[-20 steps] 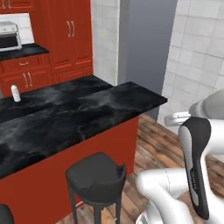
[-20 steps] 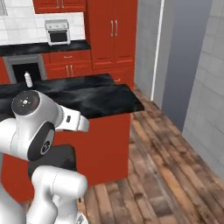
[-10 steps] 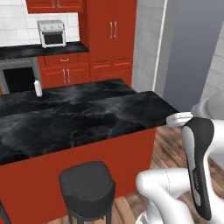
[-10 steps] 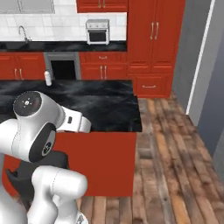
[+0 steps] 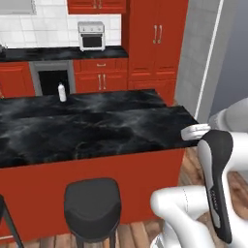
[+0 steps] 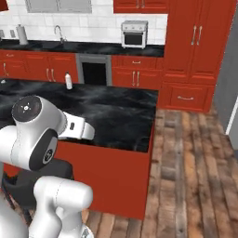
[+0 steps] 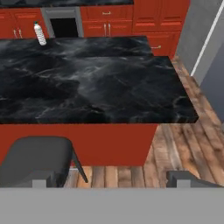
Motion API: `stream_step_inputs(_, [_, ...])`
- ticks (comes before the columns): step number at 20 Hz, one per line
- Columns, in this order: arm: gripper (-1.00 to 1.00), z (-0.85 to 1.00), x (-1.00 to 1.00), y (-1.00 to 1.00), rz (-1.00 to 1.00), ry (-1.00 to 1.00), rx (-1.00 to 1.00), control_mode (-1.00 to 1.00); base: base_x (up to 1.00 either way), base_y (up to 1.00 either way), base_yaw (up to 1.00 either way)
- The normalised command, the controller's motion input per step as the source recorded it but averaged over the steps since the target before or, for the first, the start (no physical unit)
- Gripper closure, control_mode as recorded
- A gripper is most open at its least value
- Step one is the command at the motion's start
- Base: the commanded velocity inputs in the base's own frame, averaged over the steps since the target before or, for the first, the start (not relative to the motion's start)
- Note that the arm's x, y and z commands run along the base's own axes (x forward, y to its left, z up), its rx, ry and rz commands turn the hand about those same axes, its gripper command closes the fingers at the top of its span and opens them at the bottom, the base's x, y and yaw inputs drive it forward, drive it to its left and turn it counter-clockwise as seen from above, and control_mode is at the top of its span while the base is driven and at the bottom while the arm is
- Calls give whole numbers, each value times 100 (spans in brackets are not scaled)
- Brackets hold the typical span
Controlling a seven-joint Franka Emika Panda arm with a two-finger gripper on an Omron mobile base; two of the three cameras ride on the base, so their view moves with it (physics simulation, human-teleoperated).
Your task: Place the drinks on the dining counter in a tight cluster.
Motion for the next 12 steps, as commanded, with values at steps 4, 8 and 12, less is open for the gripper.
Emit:
stream_step_inputs(4, [-100, 0, 0, 0, 0, 0, 0, 100, 3, -100, -18])
stream_step_inputs(8, [-100, 0, 0, 0, 0, 0, 0, 100, 26, -100, -12])
stream_step_inputs(12, [-100, 0, 0, 0, 0, 0, 0, 100, 75, -100, 28])
